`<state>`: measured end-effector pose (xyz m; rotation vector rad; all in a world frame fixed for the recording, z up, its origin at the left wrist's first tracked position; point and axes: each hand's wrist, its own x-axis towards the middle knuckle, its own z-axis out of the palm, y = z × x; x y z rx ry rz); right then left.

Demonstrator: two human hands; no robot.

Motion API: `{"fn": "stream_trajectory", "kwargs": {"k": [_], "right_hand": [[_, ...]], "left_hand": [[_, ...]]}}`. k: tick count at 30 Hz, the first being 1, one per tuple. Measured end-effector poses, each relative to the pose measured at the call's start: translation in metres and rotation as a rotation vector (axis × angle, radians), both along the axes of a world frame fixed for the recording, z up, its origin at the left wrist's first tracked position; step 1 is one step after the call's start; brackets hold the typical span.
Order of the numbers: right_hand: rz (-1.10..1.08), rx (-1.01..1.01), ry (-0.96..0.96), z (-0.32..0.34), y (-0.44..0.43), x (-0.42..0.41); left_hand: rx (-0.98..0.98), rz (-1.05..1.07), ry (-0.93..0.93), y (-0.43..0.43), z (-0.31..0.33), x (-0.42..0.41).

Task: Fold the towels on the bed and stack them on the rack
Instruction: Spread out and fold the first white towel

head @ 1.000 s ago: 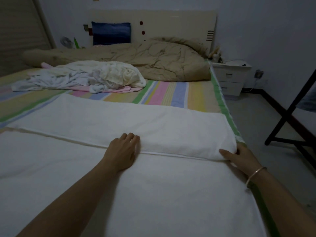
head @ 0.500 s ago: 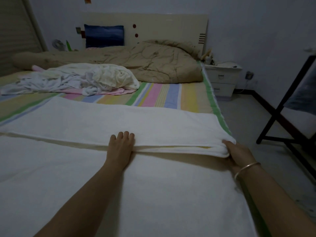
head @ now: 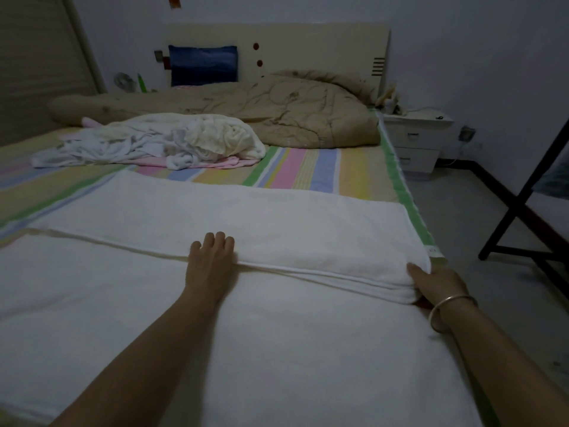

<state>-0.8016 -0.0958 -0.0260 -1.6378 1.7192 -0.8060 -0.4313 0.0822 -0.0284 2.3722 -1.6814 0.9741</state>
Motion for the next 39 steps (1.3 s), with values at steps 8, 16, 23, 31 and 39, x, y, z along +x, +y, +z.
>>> {"fn": "stream_trajectory", "kwargs": {"k": [8,16,23,31,39], "right_hand": [[-0.088,-0.005,0.061,-0.006,0.004,-0.002],[-0.09,-0.026,0.238,0.007,0.015,0.005],[-0.176,-0.165,0.13,0.033,0.028,-0.009],[-0.043,0.048,0.169,0.014,0.037,-0.013],[-0.061,0.276,-0.402,0.013,-0.039,-0.004]], "left_hand": [[0.008,0.126,0.11,0.001,0.001,0.018],[0.098,-0.201,0.123,0.005,-0.014,-0.002],[0.057,-0.377,0.042,0.006,-0.012,-0.016],[0.047,-0.364,0.105,0.006,-0.012,-0.019],[-0.034,-0.407,0.327,-0.029,0.006,-0.082]]}}
